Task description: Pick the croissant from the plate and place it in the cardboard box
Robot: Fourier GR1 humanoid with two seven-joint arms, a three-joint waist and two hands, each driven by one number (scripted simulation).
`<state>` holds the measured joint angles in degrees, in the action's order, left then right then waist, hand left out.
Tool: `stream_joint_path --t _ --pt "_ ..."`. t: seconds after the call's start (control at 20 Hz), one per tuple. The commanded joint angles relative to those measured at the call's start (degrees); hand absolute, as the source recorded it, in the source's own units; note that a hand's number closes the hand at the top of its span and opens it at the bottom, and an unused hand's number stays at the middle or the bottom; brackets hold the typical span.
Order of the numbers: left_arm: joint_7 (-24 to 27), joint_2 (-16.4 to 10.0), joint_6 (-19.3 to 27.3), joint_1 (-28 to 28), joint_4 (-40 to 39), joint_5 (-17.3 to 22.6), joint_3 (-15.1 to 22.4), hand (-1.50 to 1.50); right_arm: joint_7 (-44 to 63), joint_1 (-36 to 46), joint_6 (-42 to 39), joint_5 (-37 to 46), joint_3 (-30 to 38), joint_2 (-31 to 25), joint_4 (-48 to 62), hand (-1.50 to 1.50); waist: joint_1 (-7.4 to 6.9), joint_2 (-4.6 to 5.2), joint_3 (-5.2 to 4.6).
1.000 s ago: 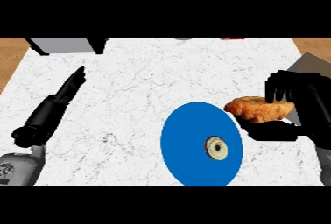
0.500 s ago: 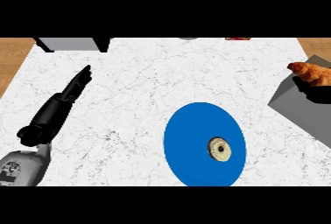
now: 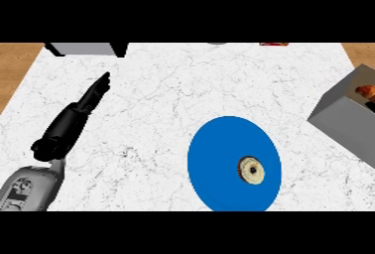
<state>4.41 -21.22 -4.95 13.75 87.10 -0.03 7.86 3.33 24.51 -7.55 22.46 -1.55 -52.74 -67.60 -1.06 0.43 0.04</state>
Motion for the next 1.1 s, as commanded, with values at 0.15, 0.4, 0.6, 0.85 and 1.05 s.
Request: stream_joint_path --t 0.15,0.4,0.6,0.85,1.05 --pt "-0.52 0.04 -1.26 1.08 0.48 0.31 -1.15 0.00 -13.10 3.44 -7.67 5.01 -2.62 -3.83 19.42 1.50 -0.83 0.15 0.06" --pt "-0.61 -0.83 -2.31 -2.30 4.18 0.13 -1.29 0.00 -21.83 5.40 -12.25 6.96 -5.31 -1.52 26.84 -1.50 -1.10 -0.11 0.08" --pt "-2.33 0.41 -1.61 -2.43 5.00 -0.25 -1.54 0.00 -31.91 10.02 -13.36 5.25 -1.93 -1.65 31.93 -1.50 -0.83 -0.09 0.09" --pt "-1.10 0.32 -1.16 -1.29 1.85 -0.89 -2.05 0.00 -33.77 12.92 -15.15 -12.85 13.30 3.96 33.07 -1.50 0.58 -0.47 0.27" --pt "-1.35 0.54 -1.28 -1.46 1.75 -0.80 -2.04 0.00 -27.34 16.32 -21.12 -23.96 23.18 5.15 40.67 -1.50 0.62 -0.40 0.12"
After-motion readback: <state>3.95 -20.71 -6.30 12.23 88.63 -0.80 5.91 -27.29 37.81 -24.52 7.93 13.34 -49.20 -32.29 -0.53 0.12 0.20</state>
